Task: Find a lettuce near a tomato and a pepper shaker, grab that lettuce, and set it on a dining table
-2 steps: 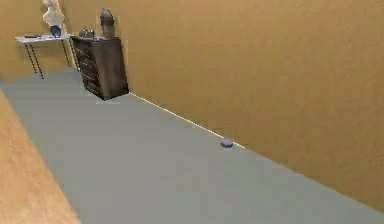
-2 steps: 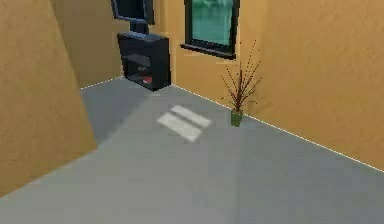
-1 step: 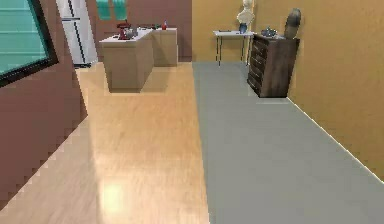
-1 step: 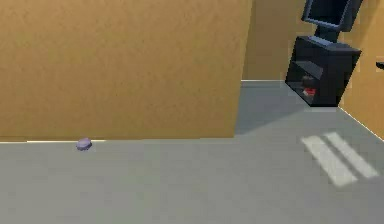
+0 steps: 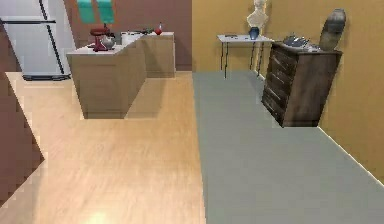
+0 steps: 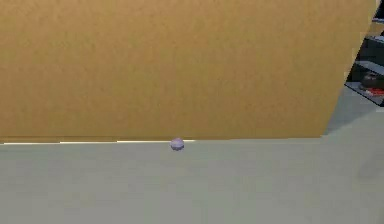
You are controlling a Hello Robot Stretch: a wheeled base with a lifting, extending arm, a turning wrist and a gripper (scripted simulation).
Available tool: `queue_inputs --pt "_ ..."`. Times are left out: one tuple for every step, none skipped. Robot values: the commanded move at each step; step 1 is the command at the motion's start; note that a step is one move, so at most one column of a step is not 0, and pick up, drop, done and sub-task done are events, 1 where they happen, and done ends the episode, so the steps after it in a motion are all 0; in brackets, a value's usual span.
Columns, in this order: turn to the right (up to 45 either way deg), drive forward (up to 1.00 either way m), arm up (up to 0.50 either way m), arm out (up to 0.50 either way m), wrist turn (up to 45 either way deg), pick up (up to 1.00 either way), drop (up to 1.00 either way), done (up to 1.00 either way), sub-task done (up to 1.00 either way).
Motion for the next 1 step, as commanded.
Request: queue_inputs --pt "0.0 1.0 0.0 0.0 0.0 0.0 0.0 0.0 0.0"
